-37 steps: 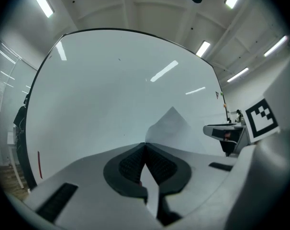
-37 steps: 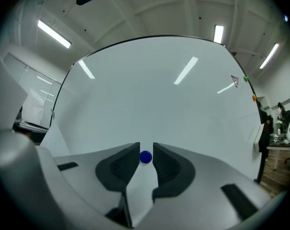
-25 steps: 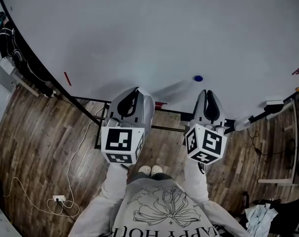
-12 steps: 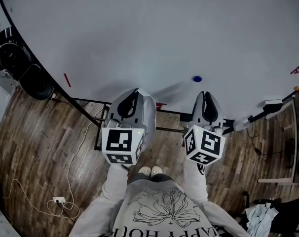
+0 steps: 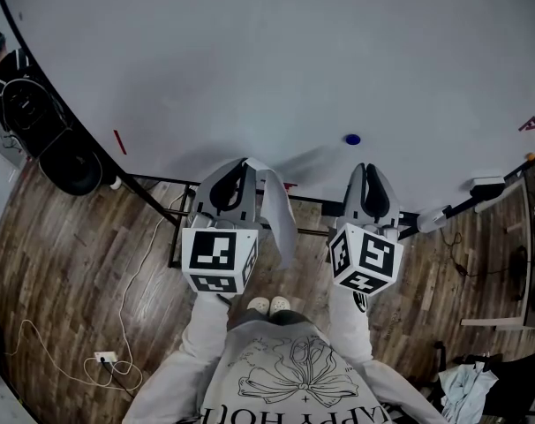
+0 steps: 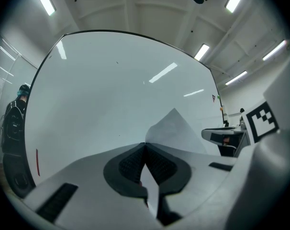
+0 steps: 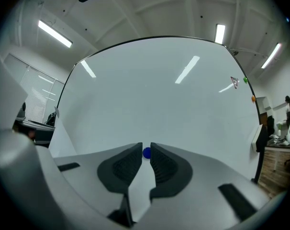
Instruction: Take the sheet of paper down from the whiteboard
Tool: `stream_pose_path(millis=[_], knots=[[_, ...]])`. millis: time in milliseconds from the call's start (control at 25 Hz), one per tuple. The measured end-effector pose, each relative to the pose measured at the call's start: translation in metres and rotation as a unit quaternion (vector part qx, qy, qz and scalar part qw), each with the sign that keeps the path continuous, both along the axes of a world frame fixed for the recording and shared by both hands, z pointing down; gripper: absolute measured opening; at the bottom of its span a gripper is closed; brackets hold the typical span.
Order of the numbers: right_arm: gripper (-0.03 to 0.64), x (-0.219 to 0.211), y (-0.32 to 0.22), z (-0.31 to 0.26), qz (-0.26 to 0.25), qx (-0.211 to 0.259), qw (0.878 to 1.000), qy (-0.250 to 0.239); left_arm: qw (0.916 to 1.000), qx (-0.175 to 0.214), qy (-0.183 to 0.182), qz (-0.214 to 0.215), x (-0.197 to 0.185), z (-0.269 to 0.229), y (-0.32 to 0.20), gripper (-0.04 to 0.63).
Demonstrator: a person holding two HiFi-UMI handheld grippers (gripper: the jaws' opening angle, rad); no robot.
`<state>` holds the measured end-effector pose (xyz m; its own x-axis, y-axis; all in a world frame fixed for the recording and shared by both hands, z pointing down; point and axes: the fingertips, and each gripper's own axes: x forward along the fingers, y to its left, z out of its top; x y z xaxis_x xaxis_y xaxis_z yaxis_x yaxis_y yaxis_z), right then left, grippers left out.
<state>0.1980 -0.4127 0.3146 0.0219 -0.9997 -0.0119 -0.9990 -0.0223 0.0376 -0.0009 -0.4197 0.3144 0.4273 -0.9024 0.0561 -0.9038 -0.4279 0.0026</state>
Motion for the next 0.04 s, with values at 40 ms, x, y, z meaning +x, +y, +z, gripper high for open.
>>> stream_pose_path(millis=[40], knots=[[0.049,-0.0001,0.0003,-0.0003,0.000,0.000,1.000,0.001,1.0000,0.000,0.000,0.000,-0.0001,0.0001,0.0004,0.005]])
